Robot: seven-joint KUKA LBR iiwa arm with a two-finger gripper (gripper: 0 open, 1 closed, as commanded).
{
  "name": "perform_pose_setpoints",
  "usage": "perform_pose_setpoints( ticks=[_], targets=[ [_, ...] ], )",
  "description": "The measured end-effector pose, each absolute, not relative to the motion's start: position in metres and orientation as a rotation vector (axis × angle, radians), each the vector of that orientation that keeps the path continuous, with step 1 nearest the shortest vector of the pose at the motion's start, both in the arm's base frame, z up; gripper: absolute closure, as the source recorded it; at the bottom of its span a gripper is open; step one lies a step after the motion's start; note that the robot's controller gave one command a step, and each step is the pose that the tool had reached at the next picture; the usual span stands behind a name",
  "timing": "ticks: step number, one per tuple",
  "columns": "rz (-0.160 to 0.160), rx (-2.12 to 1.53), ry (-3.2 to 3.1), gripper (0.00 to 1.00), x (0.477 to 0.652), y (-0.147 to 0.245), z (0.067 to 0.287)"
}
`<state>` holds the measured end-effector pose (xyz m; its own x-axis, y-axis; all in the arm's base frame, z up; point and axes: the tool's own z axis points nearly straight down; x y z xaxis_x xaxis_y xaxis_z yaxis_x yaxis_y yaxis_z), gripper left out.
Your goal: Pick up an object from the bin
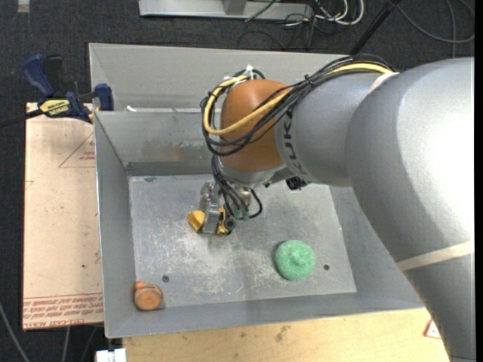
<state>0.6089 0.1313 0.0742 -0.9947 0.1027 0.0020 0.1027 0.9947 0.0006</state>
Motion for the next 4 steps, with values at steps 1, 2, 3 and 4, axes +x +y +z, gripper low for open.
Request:
perform_pose_setpoints(
  ticks=[1,2,3,4],
  targets=[
    [0.002,-0.161,-3.128,1.00,0.607,0.131,0.095],
    [0.000,-0.162,-3.134,1.00,0.609,0.131,0.121],
    [-0.001,-0.162,-3.135,1.00,0.609,0.131,0.142],
    [-0.002,-0.162,-3.138,1.00,0.609,0.131,0.164]
  ],
)
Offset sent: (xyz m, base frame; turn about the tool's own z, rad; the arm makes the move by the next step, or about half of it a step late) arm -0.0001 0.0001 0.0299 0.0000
